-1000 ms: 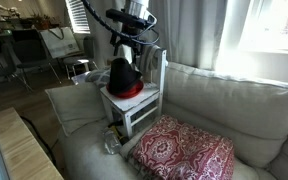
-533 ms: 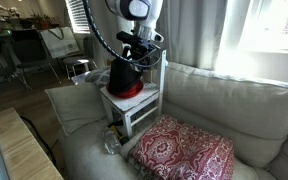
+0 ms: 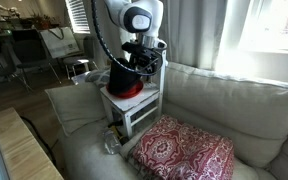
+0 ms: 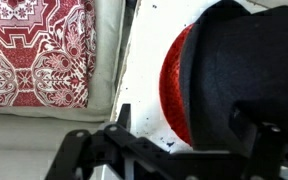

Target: Put the hats on the seat of the chair then on the sofa

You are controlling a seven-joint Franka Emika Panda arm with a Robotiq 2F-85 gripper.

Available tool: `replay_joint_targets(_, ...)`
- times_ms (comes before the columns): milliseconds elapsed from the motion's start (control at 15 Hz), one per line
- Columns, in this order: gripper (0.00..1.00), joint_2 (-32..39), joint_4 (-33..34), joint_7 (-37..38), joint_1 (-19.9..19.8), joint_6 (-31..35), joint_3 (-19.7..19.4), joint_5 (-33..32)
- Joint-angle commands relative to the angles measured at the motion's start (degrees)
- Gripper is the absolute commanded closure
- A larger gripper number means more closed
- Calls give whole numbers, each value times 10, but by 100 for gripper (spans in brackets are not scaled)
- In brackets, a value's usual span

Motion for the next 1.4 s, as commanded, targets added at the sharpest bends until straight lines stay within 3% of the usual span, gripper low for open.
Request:
replay_joint_targets(0, 0, 28, 34, 15, -24, -48, 6, -15)
replay_joint_targets(333, 1, 97, 96, -86, -86, -151, 48, 28)
replay_joint_targets(400, 8, 110, 108, -94, -90, -159, 51, 33)
replay_joint_targets(467, 26, 122, 118, -100, -93, -156, 54, 41)
replay_joint_targets(600, 38, 141, 135, -108, -97, -144, 60, 52)
replay_joint_targets(933, 79, 171, 173, -99, -89, -148, 57, 45)
replay_joint_targets(1000, 54, 172, 175, -93, -87, -152, 57, 43)
replay_joint_targets(1067, 40, 173, 178, -87, -86, -156, 56, 42)
replay_joint_targets(1200, 35, 180, 184, -79, -82, -160, 54, 40)
replay_joint_targets(1333, 19, 191, 191, -76, -80, -165, 57, 42)
